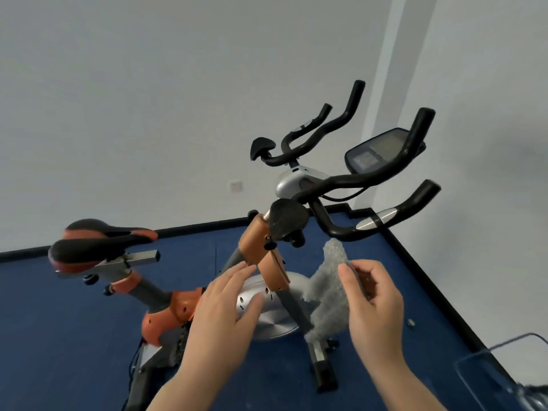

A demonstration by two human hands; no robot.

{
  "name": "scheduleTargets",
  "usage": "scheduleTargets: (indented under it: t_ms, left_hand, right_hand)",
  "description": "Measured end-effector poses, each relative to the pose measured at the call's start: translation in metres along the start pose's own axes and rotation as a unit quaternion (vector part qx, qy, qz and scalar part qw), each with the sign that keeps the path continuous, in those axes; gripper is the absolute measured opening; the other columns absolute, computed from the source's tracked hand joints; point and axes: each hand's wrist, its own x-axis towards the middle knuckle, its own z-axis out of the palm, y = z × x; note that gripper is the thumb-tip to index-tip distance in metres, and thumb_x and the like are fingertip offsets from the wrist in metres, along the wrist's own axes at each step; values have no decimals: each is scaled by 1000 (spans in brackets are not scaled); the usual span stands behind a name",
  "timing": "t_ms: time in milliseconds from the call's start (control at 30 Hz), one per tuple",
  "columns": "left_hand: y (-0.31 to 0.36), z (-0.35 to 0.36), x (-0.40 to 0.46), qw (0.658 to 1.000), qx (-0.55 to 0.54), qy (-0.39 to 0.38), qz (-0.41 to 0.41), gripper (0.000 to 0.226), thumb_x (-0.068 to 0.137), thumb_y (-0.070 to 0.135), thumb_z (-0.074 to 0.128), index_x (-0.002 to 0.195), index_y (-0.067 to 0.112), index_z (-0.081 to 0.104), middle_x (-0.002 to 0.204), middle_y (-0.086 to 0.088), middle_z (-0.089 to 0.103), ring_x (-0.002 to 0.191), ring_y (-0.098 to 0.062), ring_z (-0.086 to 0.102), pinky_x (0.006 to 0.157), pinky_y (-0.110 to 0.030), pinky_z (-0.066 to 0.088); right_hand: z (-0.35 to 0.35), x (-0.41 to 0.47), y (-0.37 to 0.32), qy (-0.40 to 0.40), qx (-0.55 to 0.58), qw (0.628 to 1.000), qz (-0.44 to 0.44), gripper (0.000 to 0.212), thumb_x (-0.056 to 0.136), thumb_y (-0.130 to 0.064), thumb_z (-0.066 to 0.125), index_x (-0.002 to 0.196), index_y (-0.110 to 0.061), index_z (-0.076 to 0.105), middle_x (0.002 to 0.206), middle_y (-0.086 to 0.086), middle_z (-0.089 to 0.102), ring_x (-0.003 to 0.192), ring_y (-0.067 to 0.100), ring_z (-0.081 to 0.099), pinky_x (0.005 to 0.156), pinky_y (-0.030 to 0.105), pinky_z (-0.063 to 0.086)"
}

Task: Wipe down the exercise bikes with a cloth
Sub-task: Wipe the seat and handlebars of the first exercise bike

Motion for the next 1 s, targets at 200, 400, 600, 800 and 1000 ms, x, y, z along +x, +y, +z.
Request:
scheduleTargets:
  t_ms: [200, 400, 600, 800, 1000]
  left_hand:
    - [-15, -25, 37, 998, -27, -31, 45, 45, 88, 40, 49, 133, 40, 44, 142, 21, 40, 131, -3, 34, 110, -37, 32]
    - [-20, -21, 76, 993, -81, -42, 71, 42, 84, 44, 48, 126, 47, 46, 135, 25, 45, 122, 2, 39, 107, -39, 37]
    - [-26, -11, 128, 991, -64, -56, 102, 39, 90, 36, 51, 129, 38, 49, 133, 26, 45, 123, -1, 40, 103, -27, 35]
    - [-38, -4, 181, 992, -54, -54, 105, 39, 91, 35, 50, 130, 36, 49, 134, 24, 42, 125, 0, 37, 103, -23, 29]
    - [-51, 23, 202, 978, -140, -124, 89, 36, 87, 34, 55, 123, 36, 55, 121, 17, 56, 115, -2, 52, 93, -22, 45]
  right_hand:
    - [29, 5, -19, 52, -35, 998, -25, 4, 88, -27, 63, 84, -27, 63, 81, -14, 65, 73, 3, 61, 59, 9, 46]
    - [47, 28, -20, 92, -54, 994, -27, 5, 88, -30, 63, 82, -31, 62, 80, -12, 65, 73, 6, 62, 59, 11, 48]
    - [72, 78, -12, 116, -43, 992, -35, 4, 88, -28, 63, 85, -29, 62, 77, -12, 65, 73, 3, 61, 60, 10, 48]
    - [106, 129, -1, 29, -122, 990, -63, 7, 90, -29, 61, 94, -25, 65, 88, -11, 65, 84, 2, 59, 70, 11, 48]
    - [120, 121, 23, -60, -271, 959, -64, 28, 89, -43, 56, 94, -21, 71, 98, -12, 55, 100, 9, 48, 88, 41, 46]
